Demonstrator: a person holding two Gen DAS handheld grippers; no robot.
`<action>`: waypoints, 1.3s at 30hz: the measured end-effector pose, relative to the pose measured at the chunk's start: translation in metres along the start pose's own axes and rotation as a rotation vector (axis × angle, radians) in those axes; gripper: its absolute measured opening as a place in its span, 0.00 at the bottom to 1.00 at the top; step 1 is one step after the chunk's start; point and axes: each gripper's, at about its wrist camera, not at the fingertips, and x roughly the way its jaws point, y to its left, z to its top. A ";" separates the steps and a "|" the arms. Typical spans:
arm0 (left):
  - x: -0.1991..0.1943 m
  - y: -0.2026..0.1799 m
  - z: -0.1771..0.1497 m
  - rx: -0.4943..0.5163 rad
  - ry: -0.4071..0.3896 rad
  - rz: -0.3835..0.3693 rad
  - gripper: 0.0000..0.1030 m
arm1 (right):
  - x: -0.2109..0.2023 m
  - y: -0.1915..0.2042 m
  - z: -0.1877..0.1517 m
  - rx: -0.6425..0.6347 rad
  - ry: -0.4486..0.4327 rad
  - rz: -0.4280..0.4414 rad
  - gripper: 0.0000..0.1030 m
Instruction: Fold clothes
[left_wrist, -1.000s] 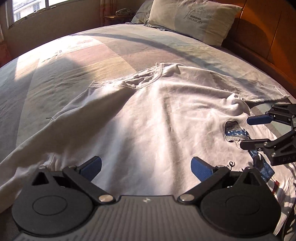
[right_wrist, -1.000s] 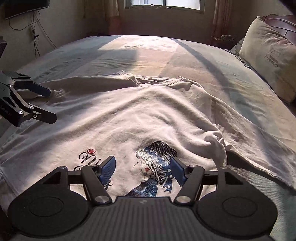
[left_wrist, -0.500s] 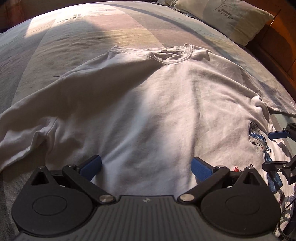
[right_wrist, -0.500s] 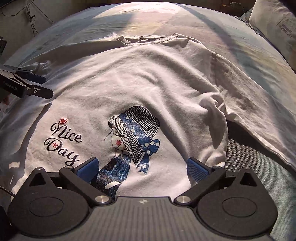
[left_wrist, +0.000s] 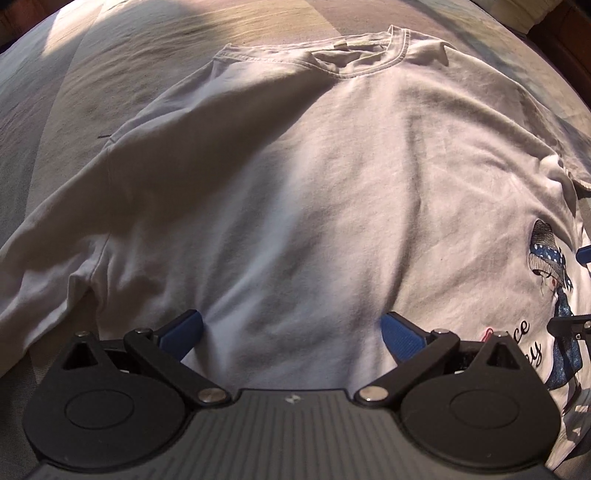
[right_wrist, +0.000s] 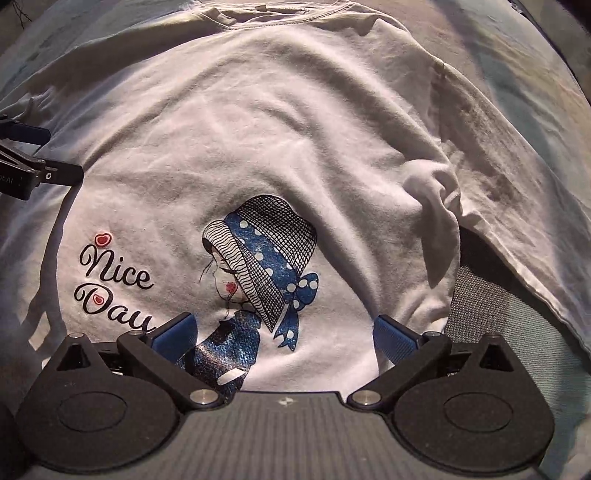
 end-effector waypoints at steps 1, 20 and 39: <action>0.000 0.001 0.004 0.005 0.041 0.005 1.00 | 0.001 0.000 0.007 0.021 0.067 -0.017 1.00; -0.027 0.141 -0.028 -0.408 -0.115 0.049 0.98 | -0.024 0.051 0.034 0.219 -0.097 0.180 1.00; -0.067 0.337 -0.255 -1.357 -0.571 -0.116 0.99 | -0.013 0.232 0.127 -0.028 -0.247 0.363 1.00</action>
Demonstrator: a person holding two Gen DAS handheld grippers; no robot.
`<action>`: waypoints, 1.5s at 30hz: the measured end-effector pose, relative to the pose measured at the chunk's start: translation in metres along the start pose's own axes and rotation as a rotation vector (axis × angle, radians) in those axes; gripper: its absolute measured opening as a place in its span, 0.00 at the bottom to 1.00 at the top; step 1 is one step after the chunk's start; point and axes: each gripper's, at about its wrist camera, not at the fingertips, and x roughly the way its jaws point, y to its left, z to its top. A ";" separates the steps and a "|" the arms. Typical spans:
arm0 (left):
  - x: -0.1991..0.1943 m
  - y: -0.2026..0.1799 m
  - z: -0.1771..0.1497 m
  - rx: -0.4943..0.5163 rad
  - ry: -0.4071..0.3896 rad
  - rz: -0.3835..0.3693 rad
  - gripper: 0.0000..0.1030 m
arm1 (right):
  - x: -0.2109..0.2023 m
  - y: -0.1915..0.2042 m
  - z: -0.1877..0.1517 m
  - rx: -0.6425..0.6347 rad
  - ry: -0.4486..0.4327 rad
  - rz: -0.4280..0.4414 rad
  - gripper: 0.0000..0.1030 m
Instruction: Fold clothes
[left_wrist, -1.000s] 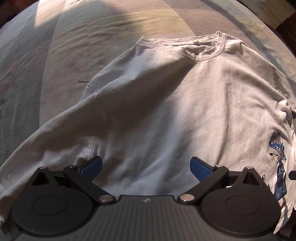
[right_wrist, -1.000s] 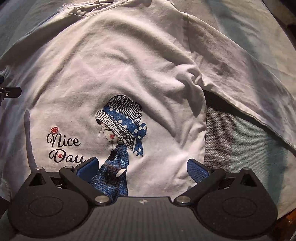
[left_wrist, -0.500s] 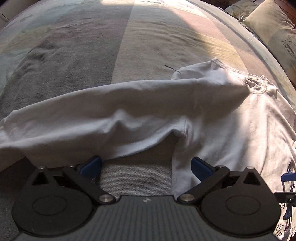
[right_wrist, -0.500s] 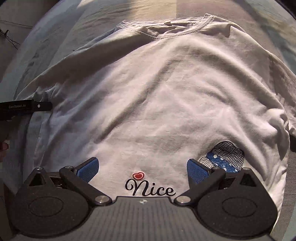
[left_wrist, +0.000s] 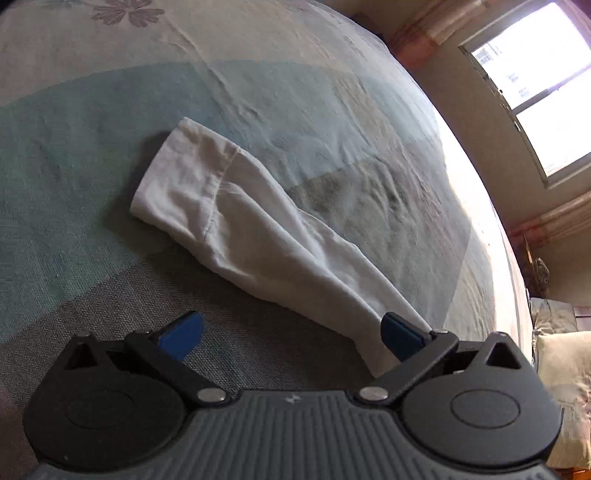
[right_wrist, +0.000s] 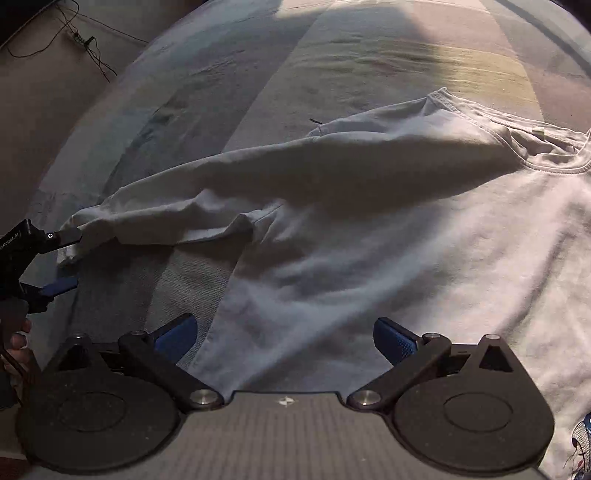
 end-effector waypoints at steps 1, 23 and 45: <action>-0.001 0.018 0.006 -0.098 -0.041 -0.060 0.99 | 0.006 0.007 0.002 -0.005 0.003 0.006 1.00; -0.049 0.017 0.130 -0.179 -0.311 -0.233 0.98 | 0.035 0.034 0.032 -0.038 0.014 0.013 1.00; 0.072 -0.135 -0.045 0.782 0.345 -0.034 0.99 | -0.007 -0.014 0.140 -0.451 -0.085 -0.067 0.74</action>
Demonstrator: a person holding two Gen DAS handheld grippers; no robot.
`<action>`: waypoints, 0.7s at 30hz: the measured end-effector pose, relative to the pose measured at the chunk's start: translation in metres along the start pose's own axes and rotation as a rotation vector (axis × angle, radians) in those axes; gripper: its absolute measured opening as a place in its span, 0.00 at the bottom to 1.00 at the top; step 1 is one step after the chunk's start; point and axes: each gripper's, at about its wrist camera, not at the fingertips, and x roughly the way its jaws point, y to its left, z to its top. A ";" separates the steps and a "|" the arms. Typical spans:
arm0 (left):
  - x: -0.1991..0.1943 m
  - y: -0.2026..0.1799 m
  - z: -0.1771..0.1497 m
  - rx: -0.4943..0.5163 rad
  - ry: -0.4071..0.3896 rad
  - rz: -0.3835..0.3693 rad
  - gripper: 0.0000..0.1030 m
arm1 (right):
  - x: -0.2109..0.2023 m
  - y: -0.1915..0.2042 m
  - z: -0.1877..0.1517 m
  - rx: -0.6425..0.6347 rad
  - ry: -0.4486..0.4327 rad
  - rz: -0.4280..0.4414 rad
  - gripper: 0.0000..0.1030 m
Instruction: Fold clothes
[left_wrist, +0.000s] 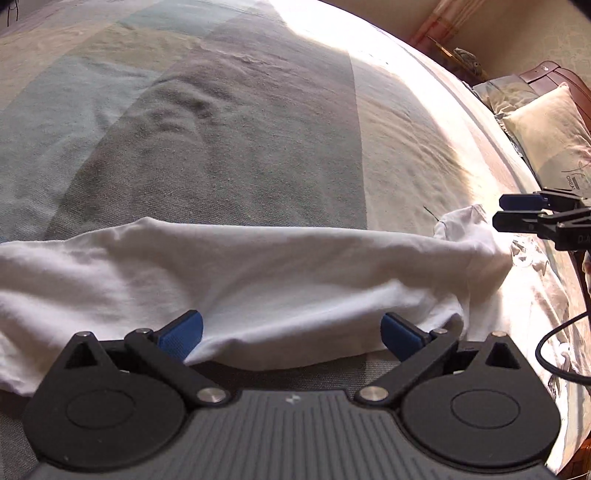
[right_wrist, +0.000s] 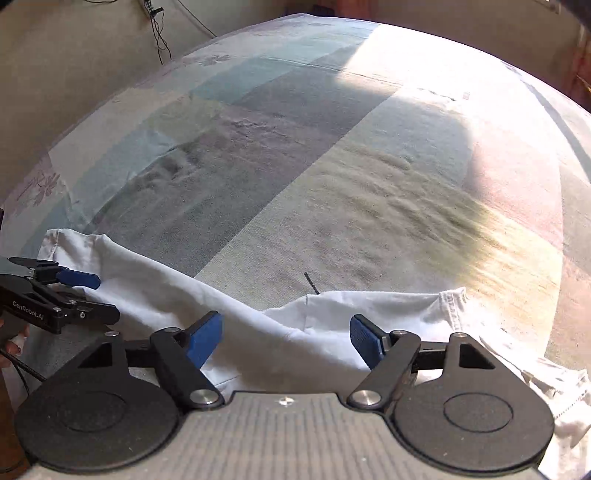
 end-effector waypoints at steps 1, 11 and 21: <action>-0.001 0.002 -0.002 -0.001 0.002 0.005 0.99 | 0.008 -0.005 0.008 -0.067 0.009 0.007 0.72; 0.003 -0.007 -0.005 -0.015 -0.016 0.085 0.99 | 0.089 -0.016 0.031 -0.544 0.241 0.158 0.57; -0.004 -0.010 0.004 -0.053 -0.009 0.101 0.99 | 0.070 0.007 0.016 -0.682 0.272 0.184 0.09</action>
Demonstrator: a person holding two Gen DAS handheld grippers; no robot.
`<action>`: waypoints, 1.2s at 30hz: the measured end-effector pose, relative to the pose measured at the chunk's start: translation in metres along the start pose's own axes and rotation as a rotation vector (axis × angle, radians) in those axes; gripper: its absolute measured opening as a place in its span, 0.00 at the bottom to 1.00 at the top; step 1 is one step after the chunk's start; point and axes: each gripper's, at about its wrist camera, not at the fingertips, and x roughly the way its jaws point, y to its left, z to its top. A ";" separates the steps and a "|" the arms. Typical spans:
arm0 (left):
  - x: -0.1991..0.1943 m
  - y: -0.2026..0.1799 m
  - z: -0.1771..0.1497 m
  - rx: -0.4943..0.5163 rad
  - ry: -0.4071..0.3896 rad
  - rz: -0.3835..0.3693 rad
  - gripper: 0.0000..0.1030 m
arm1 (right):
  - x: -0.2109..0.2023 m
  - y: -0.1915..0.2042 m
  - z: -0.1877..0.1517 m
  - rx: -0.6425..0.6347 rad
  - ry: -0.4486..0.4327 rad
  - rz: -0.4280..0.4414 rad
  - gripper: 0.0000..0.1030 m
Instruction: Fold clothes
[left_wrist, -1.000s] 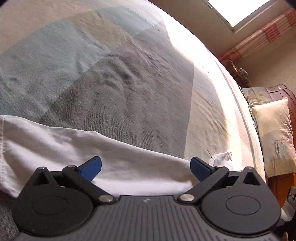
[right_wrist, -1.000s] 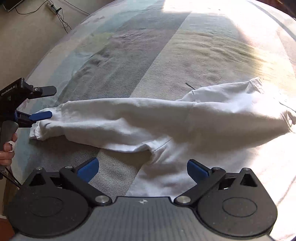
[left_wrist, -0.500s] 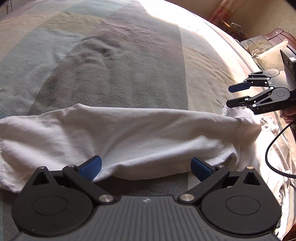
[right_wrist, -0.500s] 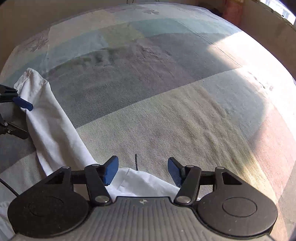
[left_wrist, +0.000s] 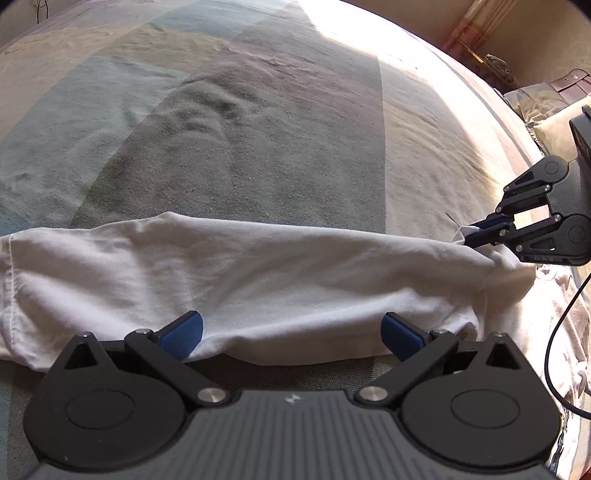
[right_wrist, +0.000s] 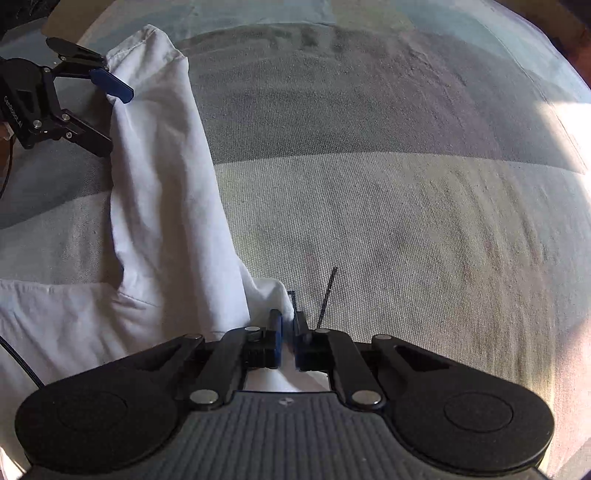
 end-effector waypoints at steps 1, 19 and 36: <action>-0.002 0.000 0.001 -0.003 0.000 -0.003 0.99 | -0.004 -0.001 0.001 0.007 -0.018 -0.029 0.09; -0.031 0.026 0.010 -0.074 -0.123 0.082 0.99 | -0.005 0.004 0.077 0.174 -0.263 -0.066 0.19; -0.034 0.083 -0.015 -0.234 -0.129 0.105 0.99 | 0.041 0.086 0.131 -0.071 -0.156 0.102 0.13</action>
